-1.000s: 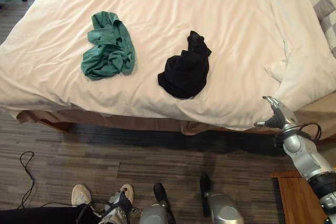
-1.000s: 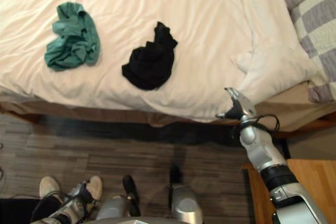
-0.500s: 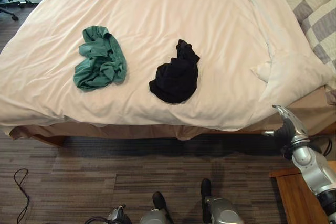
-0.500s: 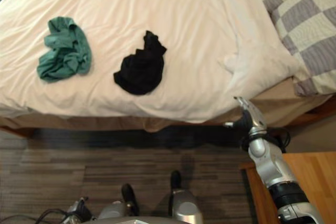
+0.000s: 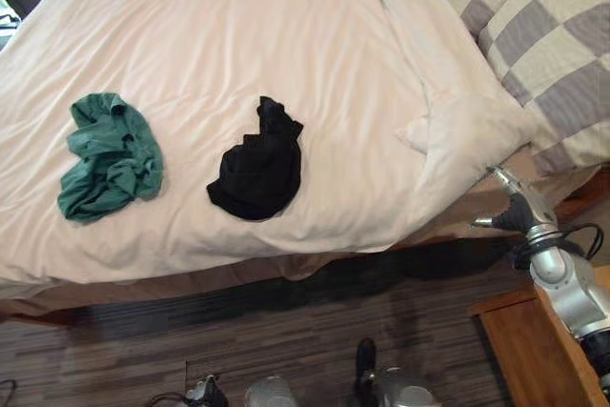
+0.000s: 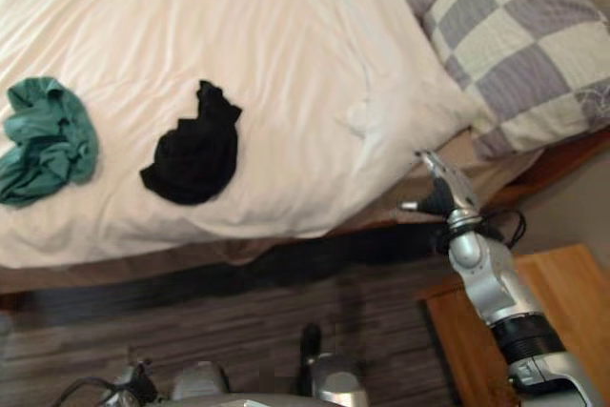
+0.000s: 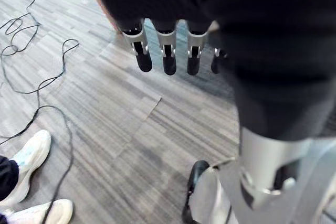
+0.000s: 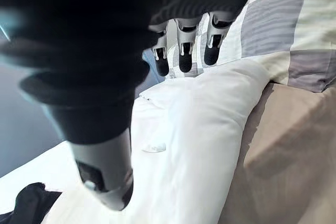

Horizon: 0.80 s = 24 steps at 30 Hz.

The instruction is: Tidy up the quilt and then pick up the clothes from the bed and put them into the laundry hamper.

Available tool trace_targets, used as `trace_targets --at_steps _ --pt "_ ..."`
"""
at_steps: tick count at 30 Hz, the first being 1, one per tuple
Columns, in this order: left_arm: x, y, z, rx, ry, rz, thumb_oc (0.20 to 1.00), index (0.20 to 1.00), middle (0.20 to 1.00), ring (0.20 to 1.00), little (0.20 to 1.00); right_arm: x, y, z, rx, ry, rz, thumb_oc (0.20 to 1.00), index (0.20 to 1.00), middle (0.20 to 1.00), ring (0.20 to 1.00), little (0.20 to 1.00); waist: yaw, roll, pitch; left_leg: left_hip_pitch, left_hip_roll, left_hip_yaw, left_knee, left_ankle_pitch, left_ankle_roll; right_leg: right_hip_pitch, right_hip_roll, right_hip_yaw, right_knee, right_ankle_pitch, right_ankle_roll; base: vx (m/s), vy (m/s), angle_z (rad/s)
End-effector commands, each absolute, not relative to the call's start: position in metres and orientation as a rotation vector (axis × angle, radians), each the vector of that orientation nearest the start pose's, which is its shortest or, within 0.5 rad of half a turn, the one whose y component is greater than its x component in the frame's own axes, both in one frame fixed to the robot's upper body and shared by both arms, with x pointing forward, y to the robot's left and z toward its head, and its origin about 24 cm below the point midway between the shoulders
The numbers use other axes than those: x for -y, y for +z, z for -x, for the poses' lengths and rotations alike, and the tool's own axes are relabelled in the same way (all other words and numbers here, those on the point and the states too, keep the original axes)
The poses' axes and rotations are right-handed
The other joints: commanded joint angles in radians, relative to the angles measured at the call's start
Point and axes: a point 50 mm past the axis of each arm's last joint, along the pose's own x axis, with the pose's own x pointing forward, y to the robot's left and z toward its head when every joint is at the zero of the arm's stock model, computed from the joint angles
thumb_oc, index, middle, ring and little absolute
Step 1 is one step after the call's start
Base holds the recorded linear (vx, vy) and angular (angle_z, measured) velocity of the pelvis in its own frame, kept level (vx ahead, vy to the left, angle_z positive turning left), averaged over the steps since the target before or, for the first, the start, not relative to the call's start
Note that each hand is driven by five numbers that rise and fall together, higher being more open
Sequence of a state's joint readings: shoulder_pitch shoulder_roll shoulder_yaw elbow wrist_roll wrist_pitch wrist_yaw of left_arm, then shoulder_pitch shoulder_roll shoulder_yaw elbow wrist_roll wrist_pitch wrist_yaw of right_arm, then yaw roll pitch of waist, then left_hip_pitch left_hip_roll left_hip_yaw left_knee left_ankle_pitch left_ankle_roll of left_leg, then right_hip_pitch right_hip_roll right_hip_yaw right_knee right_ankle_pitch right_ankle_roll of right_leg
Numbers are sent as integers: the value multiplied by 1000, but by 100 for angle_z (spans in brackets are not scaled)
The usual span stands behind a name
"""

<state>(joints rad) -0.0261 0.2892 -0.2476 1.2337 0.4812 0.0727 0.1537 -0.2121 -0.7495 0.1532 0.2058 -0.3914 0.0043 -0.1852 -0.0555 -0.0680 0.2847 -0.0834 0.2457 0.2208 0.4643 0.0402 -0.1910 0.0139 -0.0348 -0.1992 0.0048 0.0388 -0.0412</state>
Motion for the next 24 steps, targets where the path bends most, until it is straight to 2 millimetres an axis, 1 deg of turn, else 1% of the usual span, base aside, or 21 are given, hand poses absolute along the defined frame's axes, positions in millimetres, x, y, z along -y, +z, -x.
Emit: trace_targets --at_steps 1,2,3,4,5,6,7,8,9,10,11,12,13,14,15,16,17,19,21,24 --pt "-256 -148 -118 -1146 -139 -954 1000 1000 1000 1000 1000 262 140 -303 231 -118 1194 1000 1000 1000 1000 1000 33 -35 29 -23 -113 5 -100 -146 76 57 -47 33 -38 -151 138 360 186 -12" --pt "-254 -149 -117 -1145 -149 -954 1000 1000 1000 1000 1000 264 139 -302 224 -118 1203 1000 1000 1000 1000 1000 39 -28 16 -27 -123 26 -231 -104 79 65 -48 35 -37 -163 148 469 265 -31" --pt "-252 -149 -117 -1140 -166 -960 1000 1000 1000 1000 1000 268 139 -302 222 -125 1250 1000 1000 1000 1000 1000 54 -13 0 -39 -125 41 -371 -45 79 93 -34 47 -11 -204 149 364 201 -25" --pt "-252 -149 -117 -1141 -166 -959 1000 1000 1000 1000 1000 268 139 -302 222 -124 1251 1000 1000 1000 1000 1000 56 -14 0 -34 -126 43 -378 -42 79 91 -36 49 -6 -207 149 430 222 -27" --pt "-251 -152 -109 -1161 -208 -972 1000 1000 1000 1000 1000 274 137 -302 204 -146 1277 1000 1000 1000 1000 1000 60 -24 -1 -27 -119 60 -380 -36 88 103 -31 50 86 -243 150 187 100 -28" --pt "-251 -152 -109 -1161 -208 -972 1000 1000 1000 1000 1000 274 138 -302 205 -146 1277 1000 1000 1000 1000 1000 61 -23 -1 -28 -118 62 -383 -33 89 99 -29 52 87 -241 150 262 170 -30" --pt "-251 -152 -109 -1167 -214 -975 1000 1000 1000 1000 1000 273 134 -304 193 -139 1289 1000 1000 1000 1000 1000 59 -19 -1 1 -127 64 -406 -41 103 82 -26 46 170 -245 161 212 187 -34" --pt "-255 -152 -108 -1185 -211 -991 1000 1000 1000 1000 1000 270 131 -307 184 -148 1288 1000 1000 1000 1000 1000 40 -17 10 66 -140 76 -436 -60 132 3 -41 68 343 -226 206 211 186 -32" --pt "-255 -151 -109 -1184 -210 -991 1000 1000 1000 1000 1000 270 132 -308 185 -149 1288 1000 1000 1000 1000 1000 42 -16 8 63 -139 78 -438 -56 132 -3 -39 71 344 -223 205 240 137 -47" --pt "-258 -150 -111 -1184 -194 -993 1000 1000 1000 1000 1000 268 130 -309 187 -156 1282 1000 1000 1000 1000 1000 32 -12 8 110 -139 72 -481 -58 137 -69 -55 98 376 -198 219 102 21 -44" --pt "-258 -150 -111 -1184 -195 -993 1000 1000 1000 1000 1000 268 129 -309 187 -156 1282 1000 1000 1000 1000 1000 32 -13 8 113 -140 72 -484 -56 137 -68 -55 98 375 -198 220 254 -20 -29" --pt "-258 -149 -114 -1165 -203 -1003 1000 1000 1000 1000 1000 272 126 -309 161 -163 1298 1000 1000 1000 1000 1000 24 -11 -4 138 -146 61 -515 -61 131 -61 -67 129 248 -196 213 153 -39 8" --pt "-258 -149 -114 -1165 -203 -1003 1000 1000 1000 1000 1000 272 126 -309 161 -162 1298 1000 1000 1000 1000 1000 22 -9 -3 141 -145 59 -517 -61 131 -55 -66 127 239 -192 213 299 -131 35" --pt "-258 -147 -122 -1146 -224 -1054 1000 1000 1000 1000 1000 281 117 -312 84 -189 1346 1000 1000 1000 1000 1000 13 -6 -13 156 -146 38 -546 -68 127 -59 -92 188 80 -149 222 156 -88 37" --pt "-258 -147 -122 -1146 -223 -1054 1000 1000 1000 1000 1000 281 117 -312 85 -188 1346 1000 1000 1000 1000 1000 11 -6 -11 157 -146 37 -546 -69 127 -56 -92 187 76 -147 222 296 -145 60" --pt "-258 -147 -118 -1137 -220 -1017 1000 1000 1000 1000 1000 280 125 -313 112 -189 1344 1000 1000 1000 1000 1000 22 -16 -36 186 -160 28 -543 -88 126 -35 -127 183 43 -123 229 148 -51 64" --pt "-259 -147 -118 -1138 -220 -1017 1000 1000 1000 1000 1000 280 125 -313 112 -189 1344 1000 1000 1000 1000 1000 23 -17 -35 188 -161 29 -543 -88 127 -33 -128 183 40 -122 230 204 -86 72" --pt "-259 -148 -115 -1141 -208 -1005 1000 1000 1000 1000 1000 281 127 -318 111 -196 1356 1000 1000 1000 1000 1000 28 -14 -47 192 -154 46 -542 -92 123 -20 -129 166 6 -96 243 135 -79 28" --pt "-256 -150 -113 -1145 -210 -991 1000 1000 1000 1000 1000 281 127 -325 87 -199 1333 1000 1000 1000 1000 1000 33 -7 -37 181 -151 44 -543 -85 114 -20 -127 155 -10 -88 233 91 -118 2" --pt "-252 -150 -118 -1128 -216 -999 1000 1000 1000 1000 1000 281 129 -333 75 -212 1321 1000 1000 1000 1000 1000 34 3 -12 149 -146 29 -544 -69 105 -37 -124 140 -16 -85 226 -44 -72 20"
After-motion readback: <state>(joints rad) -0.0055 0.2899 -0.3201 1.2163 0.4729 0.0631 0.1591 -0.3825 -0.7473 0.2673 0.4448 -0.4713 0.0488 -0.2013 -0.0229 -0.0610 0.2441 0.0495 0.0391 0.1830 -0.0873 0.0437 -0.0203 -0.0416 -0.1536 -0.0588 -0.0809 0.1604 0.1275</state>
